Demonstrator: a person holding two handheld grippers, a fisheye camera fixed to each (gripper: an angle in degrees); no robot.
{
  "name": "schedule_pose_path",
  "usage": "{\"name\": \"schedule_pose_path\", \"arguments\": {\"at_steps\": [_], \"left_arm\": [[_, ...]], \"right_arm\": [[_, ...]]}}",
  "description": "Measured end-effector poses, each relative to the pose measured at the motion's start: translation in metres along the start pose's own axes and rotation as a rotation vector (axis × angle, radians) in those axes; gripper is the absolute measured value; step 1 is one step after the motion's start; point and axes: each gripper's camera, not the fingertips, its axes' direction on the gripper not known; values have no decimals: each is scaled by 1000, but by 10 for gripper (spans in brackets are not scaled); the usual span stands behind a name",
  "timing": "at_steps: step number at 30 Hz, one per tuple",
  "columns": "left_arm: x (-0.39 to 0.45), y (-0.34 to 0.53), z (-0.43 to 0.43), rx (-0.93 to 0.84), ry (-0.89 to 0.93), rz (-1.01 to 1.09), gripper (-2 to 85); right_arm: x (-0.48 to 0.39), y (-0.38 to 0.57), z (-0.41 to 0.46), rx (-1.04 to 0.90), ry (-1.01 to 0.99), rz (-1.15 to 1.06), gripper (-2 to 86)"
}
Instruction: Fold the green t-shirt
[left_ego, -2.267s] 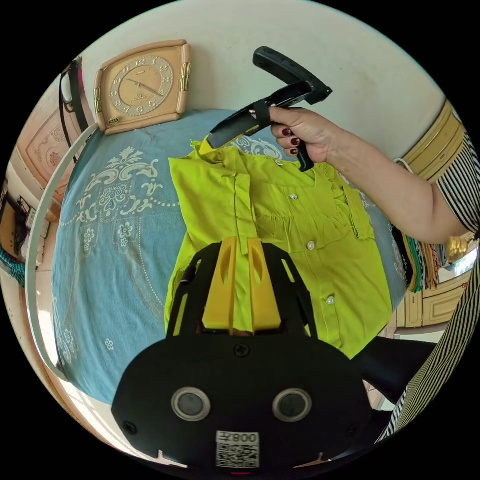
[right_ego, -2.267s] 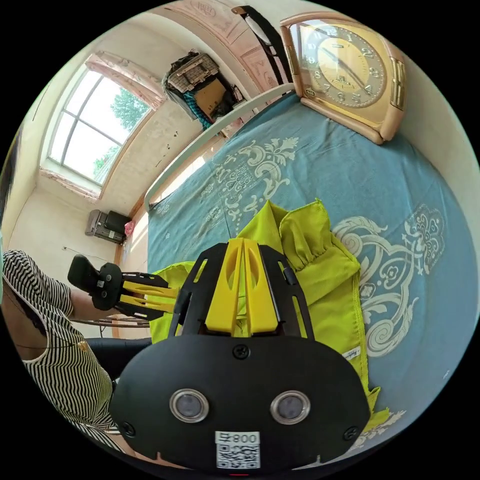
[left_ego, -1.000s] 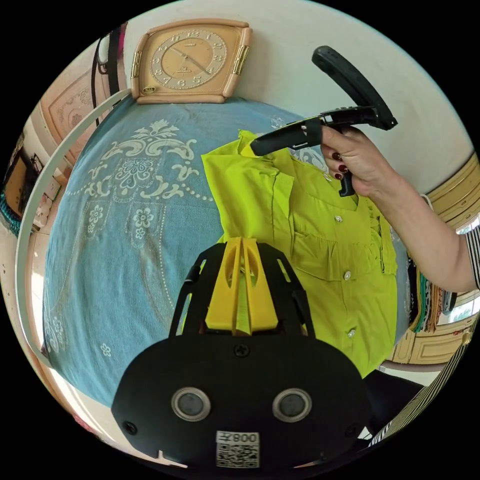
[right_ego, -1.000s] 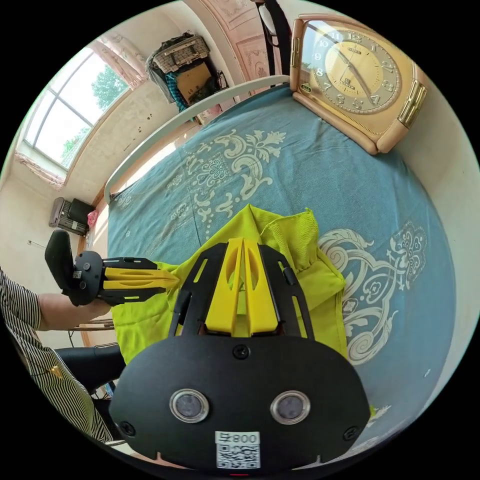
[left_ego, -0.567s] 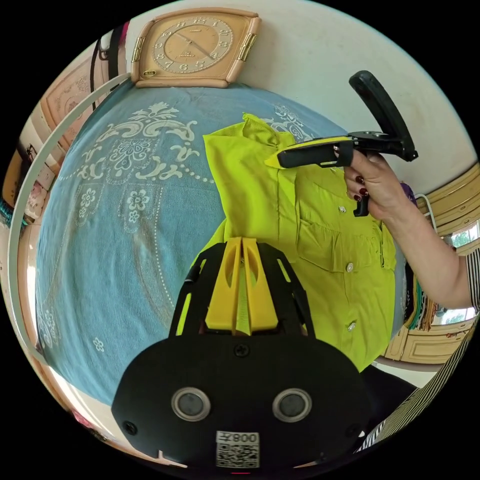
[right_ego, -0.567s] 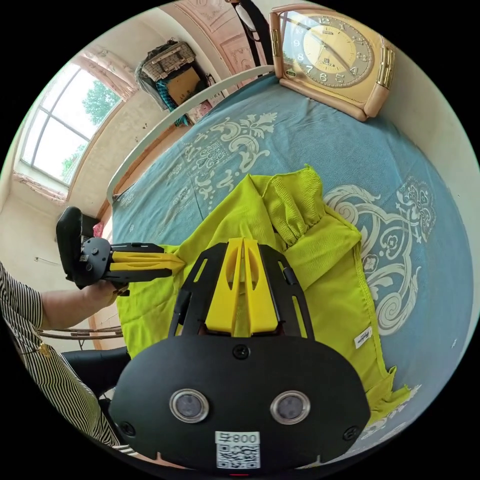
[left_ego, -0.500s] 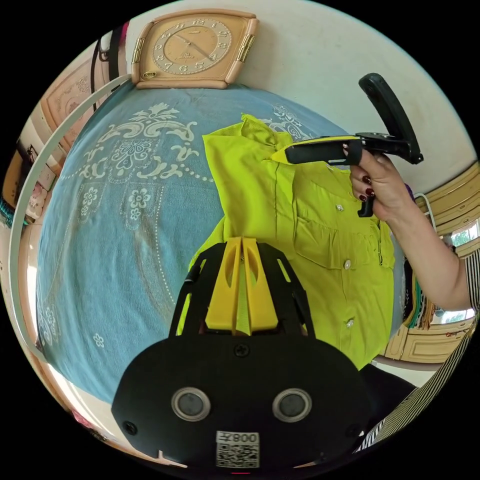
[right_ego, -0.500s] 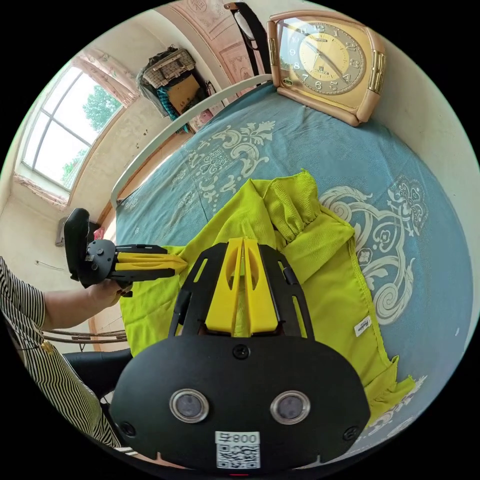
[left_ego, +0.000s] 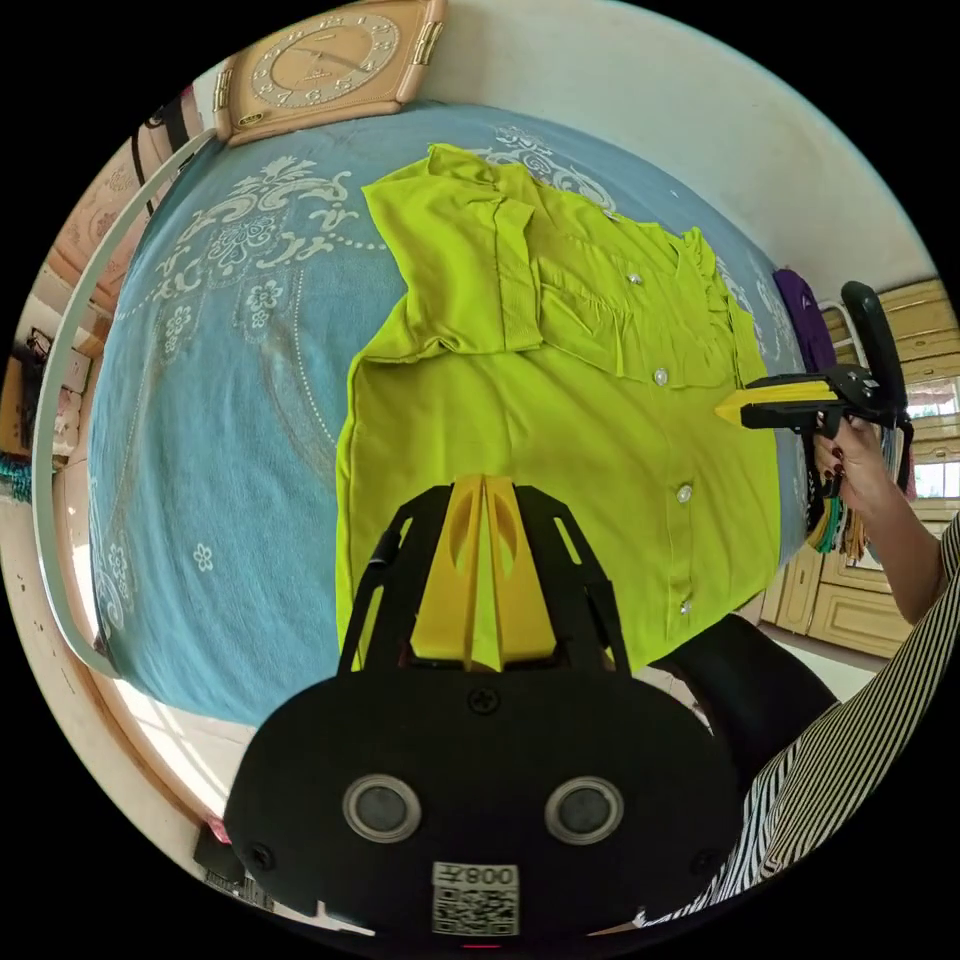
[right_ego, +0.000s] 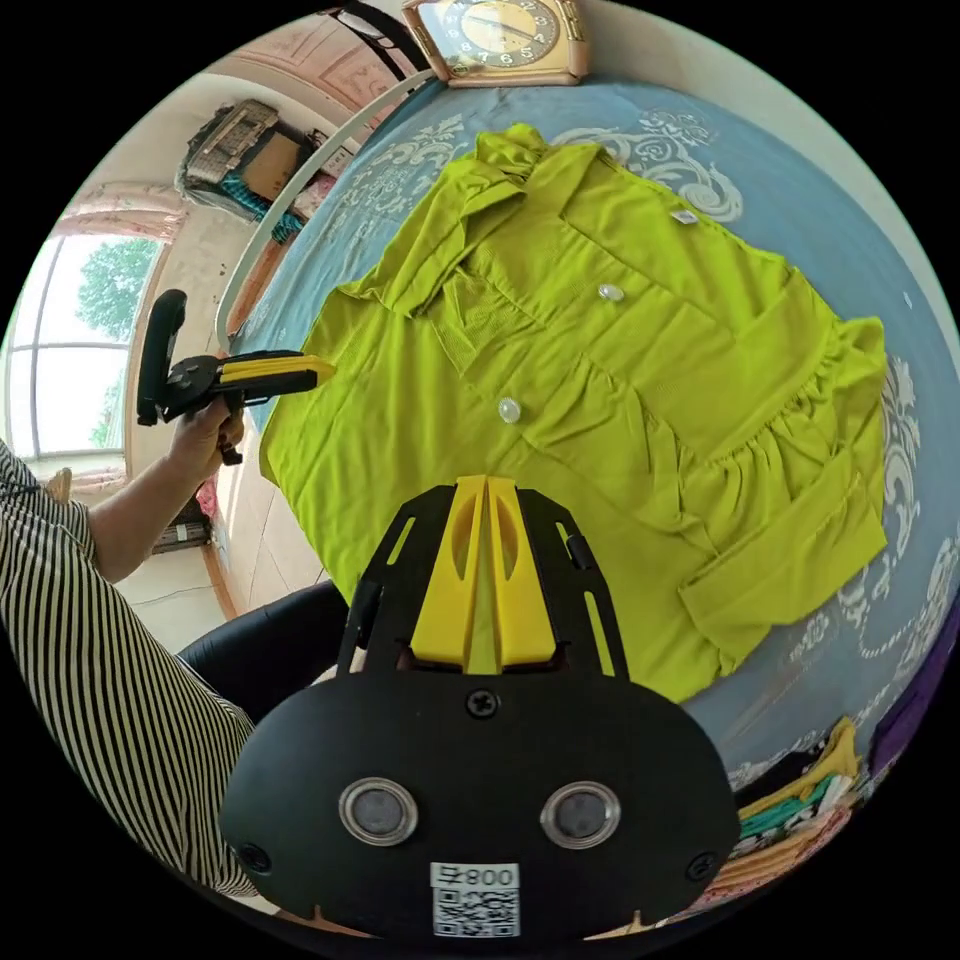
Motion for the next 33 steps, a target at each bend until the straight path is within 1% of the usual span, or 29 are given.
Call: {"name": "schedule_pose_path", "arguments": {"at_steps": [3,7,8,13,22,28,33], "left_arm": [[6,12,17,-87,-32,44,2],[7,21,34,-78,-72,108,3],[6,22,37,-84,-77,130,4],[0,32,53,-64,-84,161,4],[-12,65,84,28,-143,178,4],[-39,89,106,97,-71,131,3],[-61,109,120,136,-31,104,2]], "right_arm": [[5,44,21,-50,65,97,1],[7,75,86,-139,129,135,1],[4,81,94,-82,147,130,1],[-3,107,124,16,166,115,2],[-18,148,192,148,279,79,2],[-17,172,238,203,317,73,3],[-4,191,270,247,284,85,2]]}}
